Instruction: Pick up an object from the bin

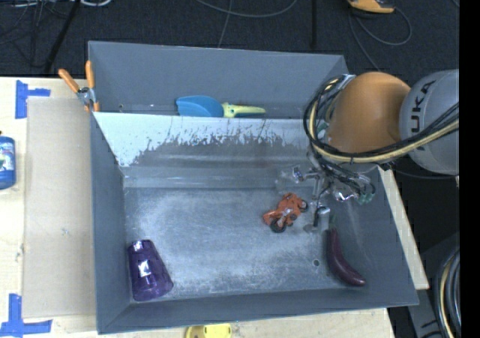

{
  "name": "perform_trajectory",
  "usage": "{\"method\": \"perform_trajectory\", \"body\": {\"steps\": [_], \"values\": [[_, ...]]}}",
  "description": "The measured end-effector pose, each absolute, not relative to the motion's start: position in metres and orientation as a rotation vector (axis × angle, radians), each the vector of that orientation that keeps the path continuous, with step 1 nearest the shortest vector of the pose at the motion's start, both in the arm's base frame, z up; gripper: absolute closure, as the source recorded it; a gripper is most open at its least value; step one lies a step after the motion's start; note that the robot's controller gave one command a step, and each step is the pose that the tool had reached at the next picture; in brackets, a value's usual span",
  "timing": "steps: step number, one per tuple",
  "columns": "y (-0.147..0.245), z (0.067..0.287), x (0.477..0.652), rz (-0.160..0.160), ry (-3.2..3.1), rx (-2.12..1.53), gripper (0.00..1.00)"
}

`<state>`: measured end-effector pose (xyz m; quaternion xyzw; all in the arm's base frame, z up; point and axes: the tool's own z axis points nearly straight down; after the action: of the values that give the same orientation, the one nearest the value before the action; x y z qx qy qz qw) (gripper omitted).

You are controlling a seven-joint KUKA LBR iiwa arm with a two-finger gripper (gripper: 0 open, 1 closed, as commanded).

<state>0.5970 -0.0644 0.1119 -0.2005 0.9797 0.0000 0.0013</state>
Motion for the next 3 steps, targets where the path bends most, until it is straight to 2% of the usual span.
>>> {"method": "perform_trajectory", "body": {"steps": [1,2,3], "values": [[-0.0695,0.0754,0.5911,0.002,3.095,-0.530,0.00],[-0.0691,0.0699,0.5928,0.001,3.022,-0.851,1.00],[-0.0692,0.0697,0.5927,0.001,3.023,-0.850,1.00]]}}
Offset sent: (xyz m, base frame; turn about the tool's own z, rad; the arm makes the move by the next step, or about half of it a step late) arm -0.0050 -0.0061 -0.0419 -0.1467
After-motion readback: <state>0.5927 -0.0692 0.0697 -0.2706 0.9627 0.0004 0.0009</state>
